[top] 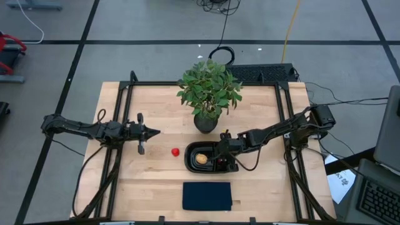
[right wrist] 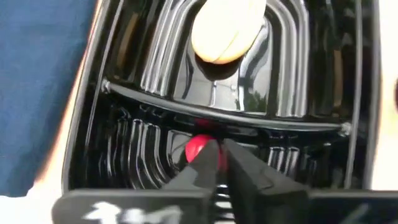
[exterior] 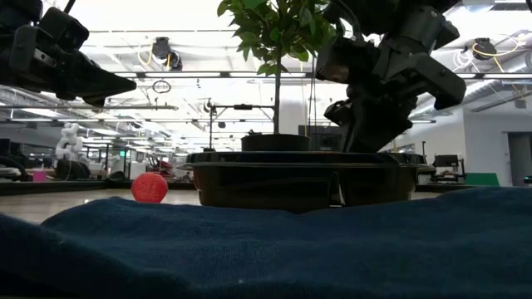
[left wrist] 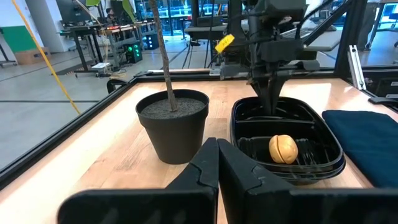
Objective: Pick and placing Produce into tupperware
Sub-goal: Put the red strawberry into the black container
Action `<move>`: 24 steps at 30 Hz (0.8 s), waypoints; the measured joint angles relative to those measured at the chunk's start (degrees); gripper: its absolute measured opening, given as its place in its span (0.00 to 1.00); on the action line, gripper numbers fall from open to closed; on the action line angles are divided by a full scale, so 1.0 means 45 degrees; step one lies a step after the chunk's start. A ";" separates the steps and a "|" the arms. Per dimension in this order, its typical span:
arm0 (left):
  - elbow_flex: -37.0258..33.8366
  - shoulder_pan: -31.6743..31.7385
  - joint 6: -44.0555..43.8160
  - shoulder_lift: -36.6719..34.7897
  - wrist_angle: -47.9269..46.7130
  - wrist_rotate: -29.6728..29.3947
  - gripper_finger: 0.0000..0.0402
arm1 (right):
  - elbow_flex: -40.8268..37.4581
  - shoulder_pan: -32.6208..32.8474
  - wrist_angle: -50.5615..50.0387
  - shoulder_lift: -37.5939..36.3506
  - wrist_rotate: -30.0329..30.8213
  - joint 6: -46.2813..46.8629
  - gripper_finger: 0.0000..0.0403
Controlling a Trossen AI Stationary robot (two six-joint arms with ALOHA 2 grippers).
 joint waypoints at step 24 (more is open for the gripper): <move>0.0000 0.0001 0.0009 0.0000 -0.0078 0.0000 0.00 | -0.4335 -0.1176 0.3394 -0.8463 0.1715 -0.0276 0.00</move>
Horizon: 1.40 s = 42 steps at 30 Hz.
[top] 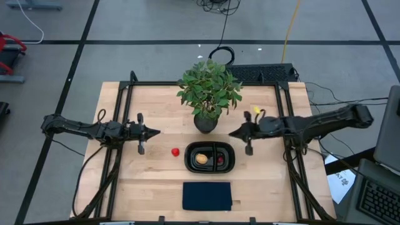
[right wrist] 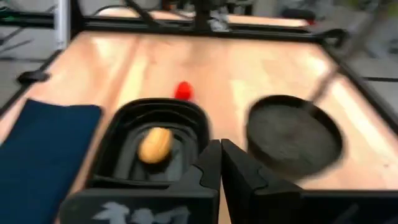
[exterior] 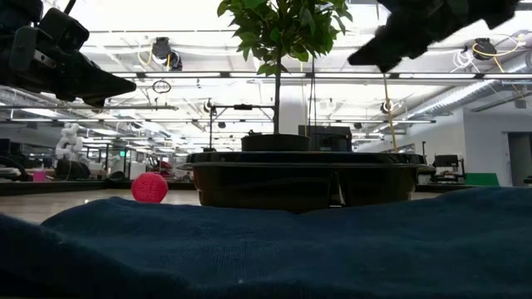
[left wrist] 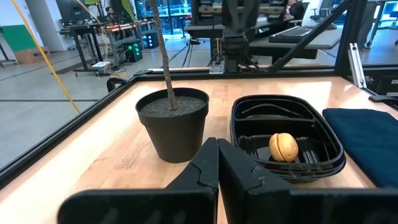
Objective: Pick and placing Produce into tupperware
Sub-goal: Put the red strawberry into the black container
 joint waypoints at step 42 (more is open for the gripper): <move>0.0004 -0.0001 0.0183 0.0001 -0.0029 -0.0005 0.00 | -0.6915 -0.1747 0.4862 -0.8483 -0.2779 0.0881 0.00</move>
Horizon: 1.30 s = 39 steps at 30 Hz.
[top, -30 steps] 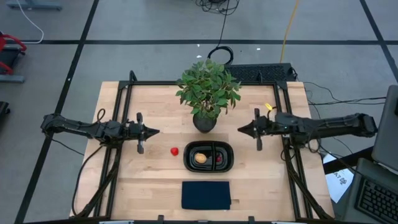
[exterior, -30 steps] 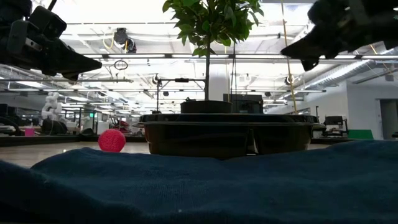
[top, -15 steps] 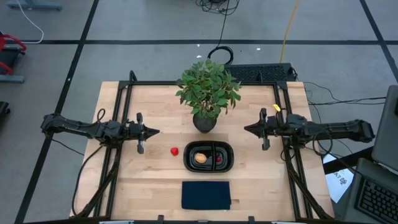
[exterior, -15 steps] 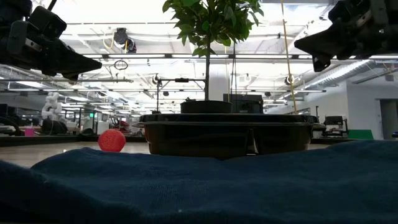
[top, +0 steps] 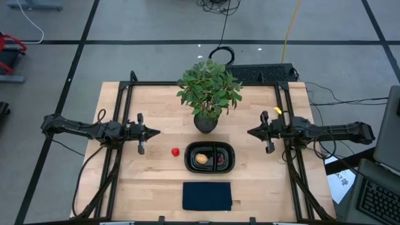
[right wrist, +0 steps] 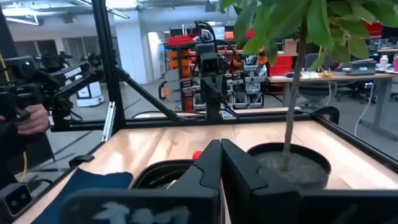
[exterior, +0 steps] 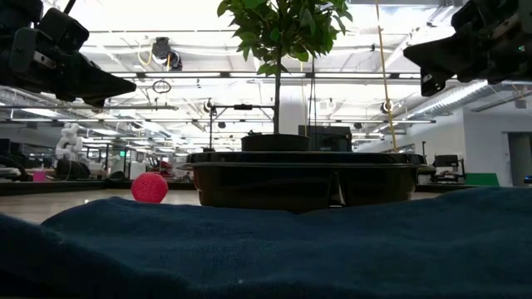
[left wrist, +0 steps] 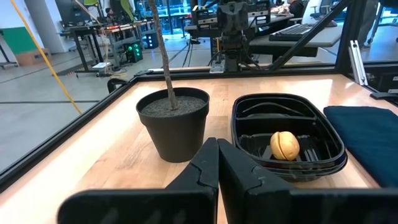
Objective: Pick and placing Produce into tupperware
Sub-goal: Put the red strawberry into the black container
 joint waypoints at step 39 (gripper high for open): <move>0.0109 -0.0044 -0.0221 0.0001 0.0679 0.0779 0.00 | -0.0432 0.0000 -0.0073 0.0000 0.0021 -0.0592 0.00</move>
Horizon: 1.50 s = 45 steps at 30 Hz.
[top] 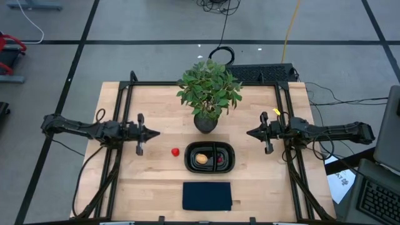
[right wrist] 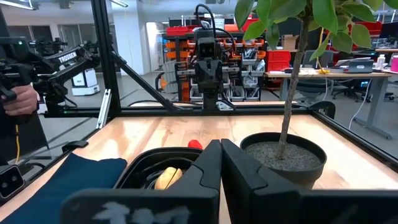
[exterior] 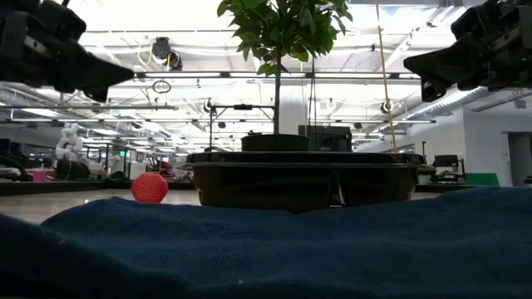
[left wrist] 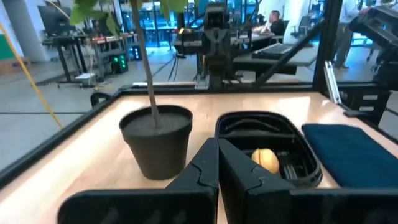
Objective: Pick and placing Produce into tupperware
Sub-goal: Put the red strawberry into the black container
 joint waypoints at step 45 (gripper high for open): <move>1.0642 0.0073 0.1014 1.1283 -0.8910 0.1685 0.00 | -0.0015 0.0000 -0.0384 0.0010 0.0001 0.0036 0.00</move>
